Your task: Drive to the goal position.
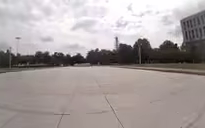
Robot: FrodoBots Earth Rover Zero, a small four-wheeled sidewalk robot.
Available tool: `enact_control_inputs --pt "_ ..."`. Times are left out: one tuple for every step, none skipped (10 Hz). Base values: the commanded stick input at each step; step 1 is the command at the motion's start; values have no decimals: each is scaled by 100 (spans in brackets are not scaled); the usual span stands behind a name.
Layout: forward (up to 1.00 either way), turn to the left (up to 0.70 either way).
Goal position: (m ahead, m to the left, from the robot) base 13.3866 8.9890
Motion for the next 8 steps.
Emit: enact_control_inputs --pt "100 2" --pt "100 3" --pt "100 3" --pt "100 3" --pt "100 3" --pt "100 3" --pt "100 3" --pt "100 3"
